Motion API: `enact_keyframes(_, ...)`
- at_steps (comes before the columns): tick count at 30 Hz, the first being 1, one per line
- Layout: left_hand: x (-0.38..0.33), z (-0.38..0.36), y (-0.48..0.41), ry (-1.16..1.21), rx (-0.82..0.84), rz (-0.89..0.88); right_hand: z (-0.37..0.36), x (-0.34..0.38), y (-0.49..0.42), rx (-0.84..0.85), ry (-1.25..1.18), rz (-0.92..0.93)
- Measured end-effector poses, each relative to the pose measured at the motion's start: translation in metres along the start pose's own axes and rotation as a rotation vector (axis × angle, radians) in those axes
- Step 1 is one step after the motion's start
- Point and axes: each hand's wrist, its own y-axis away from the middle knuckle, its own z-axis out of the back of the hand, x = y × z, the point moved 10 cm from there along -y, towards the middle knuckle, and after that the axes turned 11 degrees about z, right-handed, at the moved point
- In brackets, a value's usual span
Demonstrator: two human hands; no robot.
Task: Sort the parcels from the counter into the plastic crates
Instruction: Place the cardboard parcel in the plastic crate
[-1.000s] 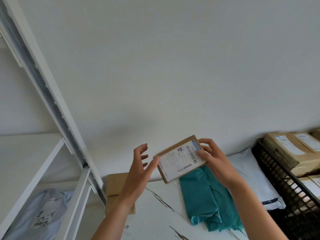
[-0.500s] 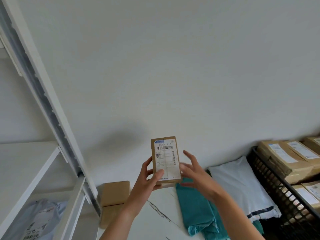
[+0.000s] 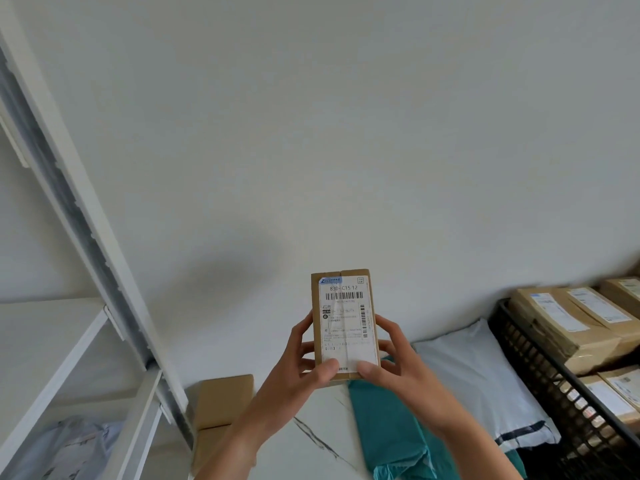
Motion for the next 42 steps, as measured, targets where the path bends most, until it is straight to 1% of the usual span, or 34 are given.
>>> enact_keyframes(10,-0.106,0.011,0.043,-0.074,-0.060,-0.302,0.016,0.102,0.007,-0.066,-0.020,0.294)
enact_keyframes(14,-0.131,0.012,0.057,-0.098,-0.090,-0.390,0.020,0.123,0.011,-0.079,-0.010,0.357)
enact_keyframes(17,-0.135,0.012,0.059,-0.104,-0.099,-0.410,0.020,0.130,0.013,-0.076,-0.003,0.376)
enact_keyframes(26,-0.136,0.014,0.061,-0.112,-0.102,-0.408,0.017,0.132,0.014,-0.077,-0.010,0.392)
enact_keyframes(30,-0.126,0.016,0.049,-0.105,-0.092,-0.367,0.015,0.121,0.008,-0.072,0.007,0.372)
enact_keyframes(33,-0.110,0.018,0.033,-0.100,-0.094,-0.313,0.015,0.103,-0.001,-0.076,0.000,0.315)
enact_keyframes(38,-0.080,0.018,0.006,-0.054,-0.126,-0.208,0.014,0.058,-0.022,-0.077,-0.068,0.165)
enact_keyframes(42,-0.063,0.020,-0.005,0.037,-0.154,-0.155,0.006,0.038,-0.032,-0.132,-0.134,0.091)
